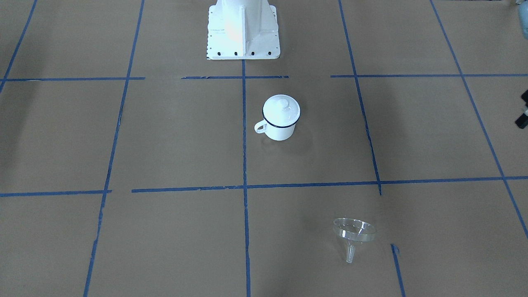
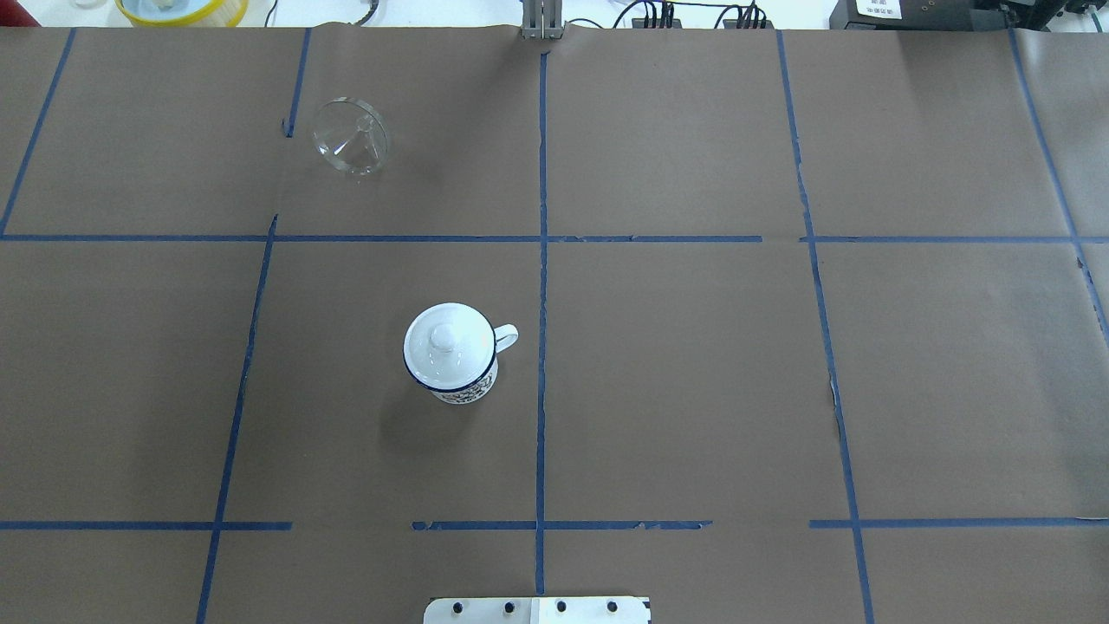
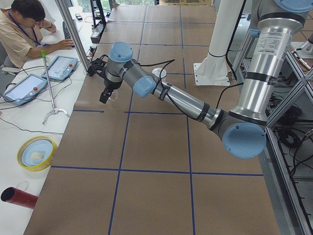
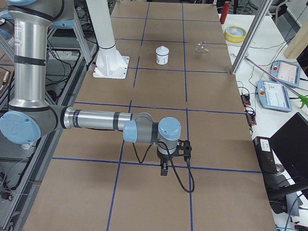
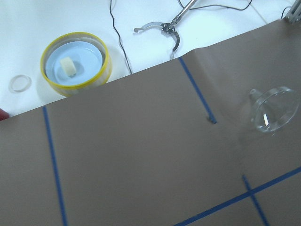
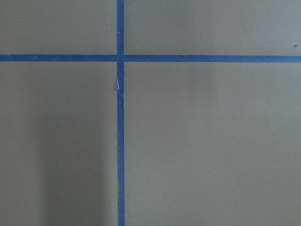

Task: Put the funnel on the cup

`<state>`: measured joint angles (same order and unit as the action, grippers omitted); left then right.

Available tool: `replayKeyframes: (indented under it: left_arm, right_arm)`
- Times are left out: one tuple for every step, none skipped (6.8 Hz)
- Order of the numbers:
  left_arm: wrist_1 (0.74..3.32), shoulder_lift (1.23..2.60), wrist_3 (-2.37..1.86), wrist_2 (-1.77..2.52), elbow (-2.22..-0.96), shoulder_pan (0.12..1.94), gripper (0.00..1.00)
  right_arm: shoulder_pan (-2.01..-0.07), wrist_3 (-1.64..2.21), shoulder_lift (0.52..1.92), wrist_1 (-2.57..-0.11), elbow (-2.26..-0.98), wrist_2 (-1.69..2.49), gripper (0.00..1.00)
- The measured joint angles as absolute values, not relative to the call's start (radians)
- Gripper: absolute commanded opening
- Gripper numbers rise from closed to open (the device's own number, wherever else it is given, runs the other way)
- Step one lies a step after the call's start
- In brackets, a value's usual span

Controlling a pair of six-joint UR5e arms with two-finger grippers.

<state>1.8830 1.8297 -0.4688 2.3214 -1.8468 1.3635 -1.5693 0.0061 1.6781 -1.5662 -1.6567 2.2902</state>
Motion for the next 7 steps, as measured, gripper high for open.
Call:
replayKeyframes:
  left_arm:
    - [1.880,1.863,-0.616,2.267,-1.886,1.242,1.00]
    - [1.859,1.902,-0.784,2.239,-1.914,1.114,1.00]
    - [1.810,1.960,-0.970,2.219,-1.925,0.991,1.00]
    - [1.714,2.041,-1.120,2.166,-1.928,0.874,1.00]
    - [1.579,2.132,-1.211,2.082,-1.922,0.774,1.00]
    - [1.468,2.198,-1.288,2.005,-1.910,0.692,1.00]
    - [1.413,2.232,-1.355,1.936,-1.891,0.631,1.00]
  right_arm:
    - [-1.569,0.006,1.678,-1.566,-1.657,2.290,1.00]
    - [-1.569,0.006,1.678,-1.566,-1.657,2.290,1.00]
    - [-1.569,0.006,1.678,-1.566,-1.657,2.290,1.00]
    - [-1.569,0.006,1.678,-1.566,-1.657,2.290,1.00]
    - [-1.569,0.006,1.678,-1.566,-1.657,2.290,1.00]
    - [-1.569,0.006,1.678,-1.566,-1.657,2.290,1.00]
    - [-1.569,0.006,1.678,-1.566,-1.657,2.290,1.00]
